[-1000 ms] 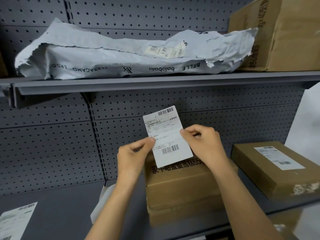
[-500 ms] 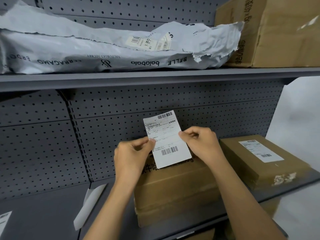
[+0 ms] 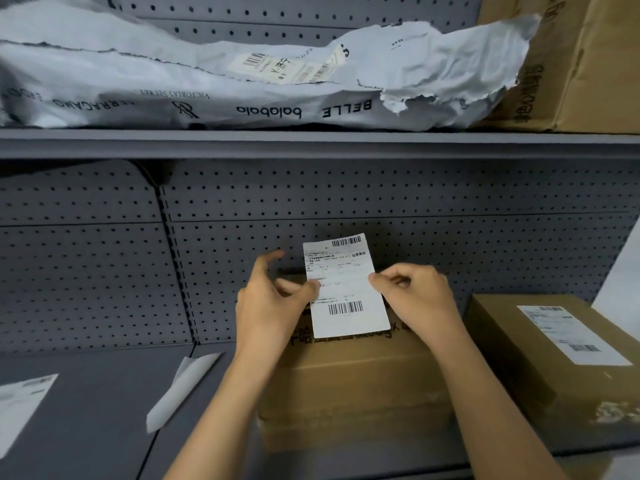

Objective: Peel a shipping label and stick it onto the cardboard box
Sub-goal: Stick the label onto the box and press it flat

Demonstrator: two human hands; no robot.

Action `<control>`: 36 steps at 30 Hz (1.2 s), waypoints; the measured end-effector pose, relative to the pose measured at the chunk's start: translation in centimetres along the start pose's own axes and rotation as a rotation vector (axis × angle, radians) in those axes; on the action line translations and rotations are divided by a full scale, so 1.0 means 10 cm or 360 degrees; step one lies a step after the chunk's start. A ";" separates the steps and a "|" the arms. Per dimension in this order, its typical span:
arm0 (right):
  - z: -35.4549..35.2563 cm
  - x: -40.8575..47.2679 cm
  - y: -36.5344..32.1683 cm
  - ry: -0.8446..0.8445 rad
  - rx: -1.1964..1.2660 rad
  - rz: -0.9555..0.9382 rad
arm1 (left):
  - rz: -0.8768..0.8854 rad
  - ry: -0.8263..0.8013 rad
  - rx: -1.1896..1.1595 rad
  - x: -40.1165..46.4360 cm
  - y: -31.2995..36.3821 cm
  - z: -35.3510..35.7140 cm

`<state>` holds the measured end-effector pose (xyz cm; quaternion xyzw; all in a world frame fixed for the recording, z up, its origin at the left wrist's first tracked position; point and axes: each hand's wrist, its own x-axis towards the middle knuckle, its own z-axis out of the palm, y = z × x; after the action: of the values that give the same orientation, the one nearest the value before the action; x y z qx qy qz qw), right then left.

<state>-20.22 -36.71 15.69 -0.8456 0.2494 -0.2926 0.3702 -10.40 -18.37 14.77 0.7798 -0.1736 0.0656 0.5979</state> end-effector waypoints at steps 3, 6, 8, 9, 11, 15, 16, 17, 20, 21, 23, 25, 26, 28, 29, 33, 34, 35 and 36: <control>0.00 0.03 0.05 -0.0038 -0.0051 -0.0021 | 0.0017 0.0004 0.0104 -0.05 -0.02 0.06; 0.02 0.05 0.12 -0.0031 -0.0149 -0.0031 | 0.0078 -0.0015 0.0213 -0.08 -0.04 0.11; 0.07 0.07 0.16 -0.0022 -0.0223 -0.0062 | 0.0104 -0.0010 0.0278 -0.09 -0.05 0.13; 0.10 0.07 0.19 -0.0006 -0.0242 -0.0086 | 0.0113 -0.0004 0.0318 -0.09 -0.05 0.14; 0.14 0.07 0.24 0.0020 -0.0273 -0.0113 | 0.0142 0.0013 0.0400 -0.08 -0.06 0.16; 0.19 0.08 0.30 0.0047 -0.0326 -0.0117 | 0.0185 0.0032 0.0576 -0.04 -0.12 0.20; 0.20 0.07 0.30 0.0040 -0.0334 -0.0117 | 0.0193 0.0033 0.0601 -0.04 -0.14 0.21; 0.21 0.07 0.31 0.0035 -0.0341 -0.0117 | 0.0205 0.0031 0.0621 -0.04 -0.16 0.22; 0.25 0.08 0.37 0.0035 -0.0333 -0.0113 | 0.0238 0.0016 0.0671 -0.04 -0.21 0.23; 0.26 0.08 0.38 0.0043 -0.0323 -0.0114 | 0.0252 0.0009 0.0699 -0.03 -0.22 0.23; 0.26 0.07 0.36 0.0042 -0.0326 -0.0110 | 0.0277 0.0000 0.0747 -0.03 -0.23 0.24; 0.27 0.06 0.33 0.0039 -0.0339 -0.0107 | 0.0314 0.0009 0.0774 -0.02 -0.25 0.24; 0.26 0.05 0.32 0.0042 -0.0349 -0.0111 | 0.0342 0.0017 0.0791 -0.02 -0.26 0.24; 0.26 0.04 0.31 0.0060 -0.0369 -0.0118 | 0.0421 0.0051 0.0859 -0.03 -0.28 0.26; 0.27 0.04 0.32 0.0070 -0.0370 -0.0121 | 0.0464 0.0075 0.0909 -0.04 -0.28 0.27; 0.30 0.07 0.34 0.0118 -0.0395 -0.0152 | 0.0544 0.0125 0.1130 -0.08 -0.25 0.31; 0.31 0.07 0.35 0.0125 -0.0412 -0.0159 | 0.0555 0.0130 0.1161 -0.08 -0.26 0.31; 0.32 0.07 0.35 0.0127 -0.0423 -0.0162 | 0.0559 0.0139 0.1173 -0.08 -0.26 0.32; 0.32 0.07 0.35 0.0127 -0.0433 -0.0157 | 0.0560 0.0147 0.1174 -0.09 -0.26 0.32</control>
<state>-18.22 -37.75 11.40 -0.8869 0.2593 -0.3073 0.2273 -10.65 -20.64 11.24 0.8965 -0.2421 0.2596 0.2649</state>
